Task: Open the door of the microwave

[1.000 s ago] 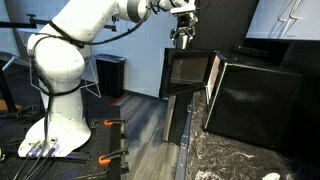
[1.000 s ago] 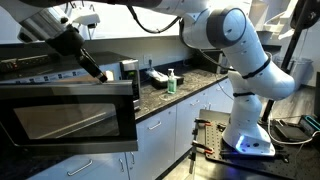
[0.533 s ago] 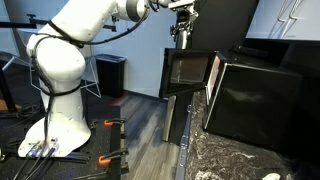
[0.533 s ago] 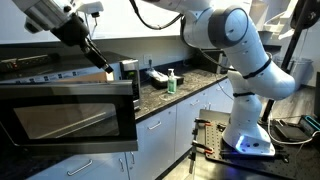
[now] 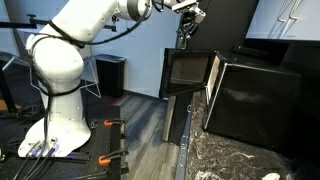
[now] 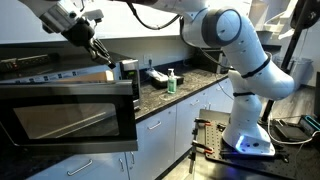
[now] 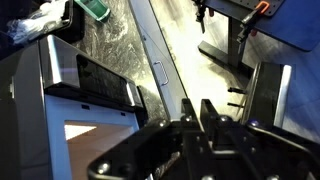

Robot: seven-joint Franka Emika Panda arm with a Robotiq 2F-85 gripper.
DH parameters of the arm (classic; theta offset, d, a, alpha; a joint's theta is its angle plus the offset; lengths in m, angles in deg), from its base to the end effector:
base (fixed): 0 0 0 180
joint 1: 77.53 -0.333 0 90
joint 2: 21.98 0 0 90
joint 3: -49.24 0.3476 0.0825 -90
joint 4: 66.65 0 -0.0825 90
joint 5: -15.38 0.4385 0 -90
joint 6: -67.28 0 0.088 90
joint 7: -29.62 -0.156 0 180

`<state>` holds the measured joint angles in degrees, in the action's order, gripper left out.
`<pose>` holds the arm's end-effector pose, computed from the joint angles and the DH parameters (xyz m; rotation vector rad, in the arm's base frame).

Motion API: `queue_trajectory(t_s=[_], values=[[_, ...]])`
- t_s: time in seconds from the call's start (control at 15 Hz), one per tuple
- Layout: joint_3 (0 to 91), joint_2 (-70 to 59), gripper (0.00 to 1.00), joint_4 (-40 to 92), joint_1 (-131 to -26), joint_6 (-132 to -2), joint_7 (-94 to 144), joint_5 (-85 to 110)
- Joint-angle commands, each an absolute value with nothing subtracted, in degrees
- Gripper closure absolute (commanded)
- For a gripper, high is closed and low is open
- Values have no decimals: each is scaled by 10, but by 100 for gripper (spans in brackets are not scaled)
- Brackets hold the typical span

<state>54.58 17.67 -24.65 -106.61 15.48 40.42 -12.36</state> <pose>0.6395 0.3057 0.5306 2.4898 0.7472 -0.5746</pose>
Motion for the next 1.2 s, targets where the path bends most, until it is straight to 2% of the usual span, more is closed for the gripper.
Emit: queue_trajectory(t_s=[0.0,0.53,1.13], values=[[550,143,100,-175,-1049,107,344,-102],[554,82,100,25,-1001,-83,283,-76],[561,-23,100,267,-1013,-409,204,-111]])
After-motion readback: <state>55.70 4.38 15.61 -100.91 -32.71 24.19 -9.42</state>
